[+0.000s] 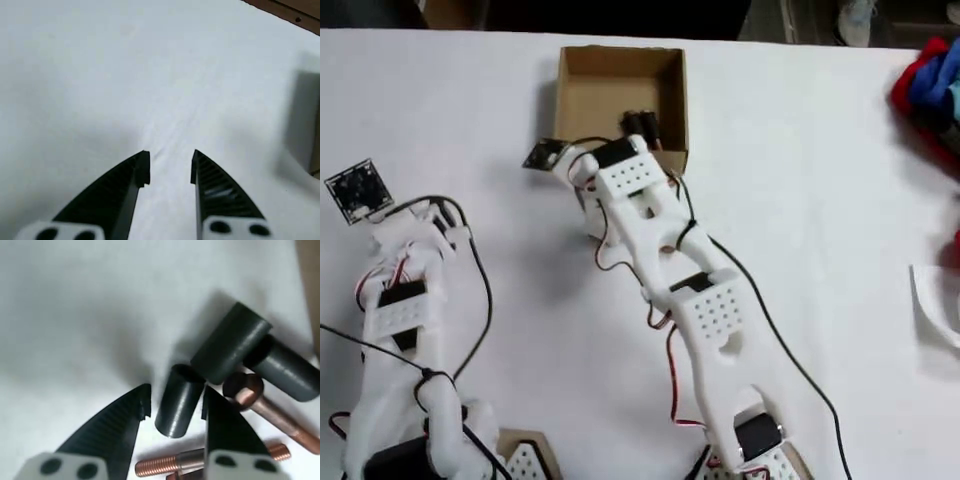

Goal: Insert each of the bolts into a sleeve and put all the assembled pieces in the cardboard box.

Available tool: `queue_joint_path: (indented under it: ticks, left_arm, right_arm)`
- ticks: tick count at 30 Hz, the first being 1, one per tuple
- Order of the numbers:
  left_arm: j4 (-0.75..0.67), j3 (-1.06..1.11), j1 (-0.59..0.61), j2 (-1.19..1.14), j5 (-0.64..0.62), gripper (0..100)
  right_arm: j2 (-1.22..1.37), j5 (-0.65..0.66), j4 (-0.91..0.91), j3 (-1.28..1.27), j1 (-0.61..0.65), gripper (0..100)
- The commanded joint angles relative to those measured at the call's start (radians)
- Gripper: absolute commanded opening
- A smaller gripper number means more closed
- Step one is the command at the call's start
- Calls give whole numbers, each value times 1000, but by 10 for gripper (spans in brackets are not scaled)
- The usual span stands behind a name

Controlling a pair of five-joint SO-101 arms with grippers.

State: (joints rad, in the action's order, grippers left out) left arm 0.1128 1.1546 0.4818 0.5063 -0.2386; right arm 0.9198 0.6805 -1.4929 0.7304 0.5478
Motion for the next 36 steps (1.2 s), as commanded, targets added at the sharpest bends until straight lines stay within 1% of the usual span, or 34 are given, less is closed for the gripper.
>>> queue_joint_path:
  ticks: [1, 2, 4, 7, 10, 14, 17, 19, 21, 25, 27, 29, 33, 36]
  left_arm:
    - [-18, -12, 6, 6, -8, 158]
    - [-18, -12, 6, 6, -8, 158]
    - [-18, -12, 6, 6, -8, 158]
    - [-18, -12, 6, 6, -8, 158]
    - [-18, -12, 6, 6, -8, 158]
    - [-18, -12, 6, 6, -8, 158]
    - [-18, -12, -2, 6, -8, 158]
    - [-15, -12, -29, 6, 21, 158]
    - [-12, -12, -78, 6, 94, 158]
    - [-8, -5, -198, 6, 230, 158]
    - [40, -15, -232, 5, 245, 158]
    - [127, -59, -256, 3, 247, 158]
    - [336, -160, -321, 2, 252, 158]
    - [408, -193, -376, 2, 253, 159]
  right_arm:
    - [-1, 5, -8, 3, -10, 63]
    - [-1, 3, -13, 15, -10, 16]
    - [1, -34, -22, 48, -15, 36]
    - [-1, -143, -47, 115, -42, 18]
    - [-1, -224, -119, 206, -74, 19]
    - [-22, -345, -269, 344, -119, 19]
    - [-102, -422, -277, 361, -162, 19]
    - [-176, -443, -277, 353, -180, 19]
    - [-268, -457, -277, 322, -193, 19]
    - [-483, -463, -275, 160, -211, 20]
    - [-575, -476, -266, 52, -229, 20]
    - [-661, -491, -211, -83, -255, 20]
    - [-826, -502, 56, -462, -323, 20]
    - [-1000, -500, 309, -833, -346, 20]
